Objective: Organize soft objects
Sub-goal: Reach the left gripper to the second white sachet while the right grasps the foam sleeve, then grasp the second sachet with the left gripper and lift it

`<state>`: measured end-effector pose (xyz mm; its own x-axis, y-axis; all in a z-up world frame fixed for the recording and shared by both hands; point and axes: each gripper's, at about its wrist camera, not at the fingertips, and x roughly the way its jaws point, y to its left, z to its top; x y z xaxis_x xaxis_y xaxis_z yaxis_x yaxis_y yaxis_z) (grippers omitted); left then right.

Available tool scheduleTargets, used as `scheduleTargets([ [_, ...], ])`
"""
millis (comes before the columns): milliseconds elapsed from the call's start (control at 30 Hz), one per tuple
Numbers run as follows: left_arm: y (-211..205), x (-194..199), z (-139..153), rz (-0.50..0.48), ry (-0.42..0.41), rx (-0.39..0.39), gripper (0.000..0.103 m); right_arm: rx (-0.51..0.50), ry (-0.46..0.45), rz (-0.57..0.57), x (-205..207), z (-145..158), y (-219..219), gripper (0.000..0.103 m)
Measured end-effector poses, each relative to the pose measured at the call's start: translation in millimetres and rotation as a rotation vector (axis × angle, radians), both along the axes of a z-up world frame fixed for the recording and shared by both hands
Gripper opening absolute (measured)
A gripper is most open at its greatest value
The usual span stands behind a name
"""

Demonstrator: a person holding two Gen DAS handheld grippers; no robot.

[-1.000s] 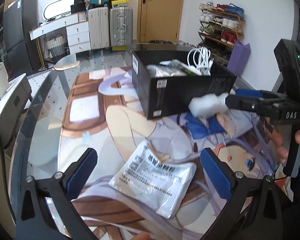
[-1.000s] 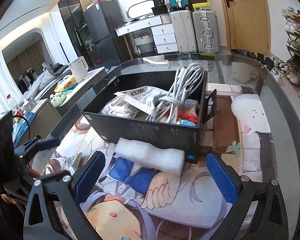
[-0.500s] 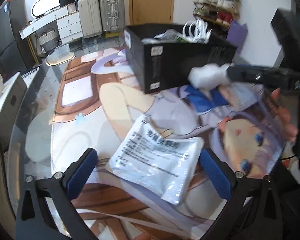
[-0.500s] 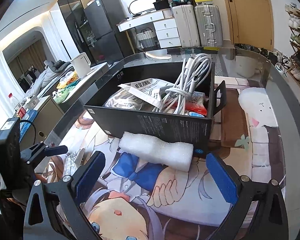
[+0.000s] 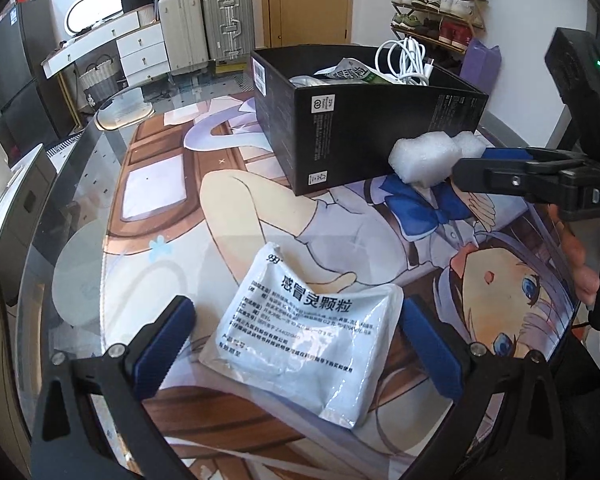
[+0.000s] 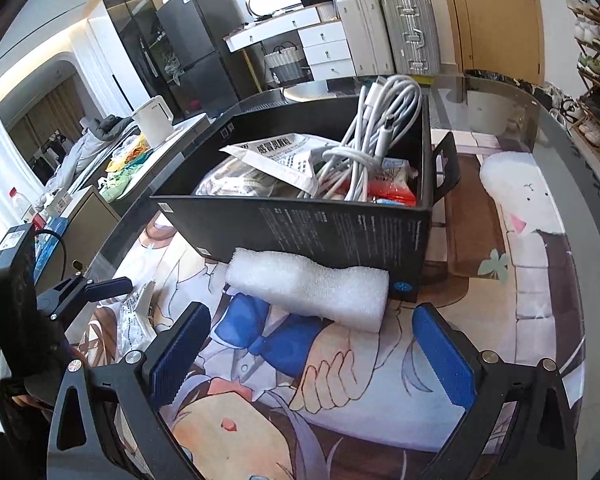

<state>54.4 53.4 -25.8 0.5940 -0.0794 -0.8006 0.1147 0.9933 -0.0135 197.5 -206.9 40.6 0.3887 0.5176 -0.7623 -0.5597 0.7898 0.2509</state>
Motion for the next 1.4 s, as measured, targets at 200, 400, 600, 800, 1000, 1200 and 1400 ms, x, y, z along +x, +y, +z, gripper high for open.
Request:
scheduleTargets([
  [200,-1,-4,6,-0.019,-0.05,-0.011,0.068,-0.045,0.001,-0.043,3,-6,12,0.102],
  [400,5,-4,8,0.009,-0.065,-0.048,0.066,-0.065,-0.002,-0.066,3,-7,28,0.102],
  [600,8,-3,10,0.033,-0.079,-0.069,0.066,-0.124,-0.044,-0.094,-2,-10,49,0.102],
  [800,9,-2,11,0.041,-0.089,-0.085,0.065,-0.142,-0.06,-0.121,-4,-12,46,0.091],
  [1000,9,-2,17,0.042,-0.111,-0.11,0.061,-0.115,-0.073,-0.113,-10,-6,29,0.09],
  [1200,5,1,18,0.042,-0.11,-0.093,0.06,-0.107,-0.101,-0.096,-16,1,17,0.09],
  [1400,5,-5,18,0.035,-0.096,-0.046,0.081,-0.095,-0.109,-0.082,-20,4,12,0.091],
])
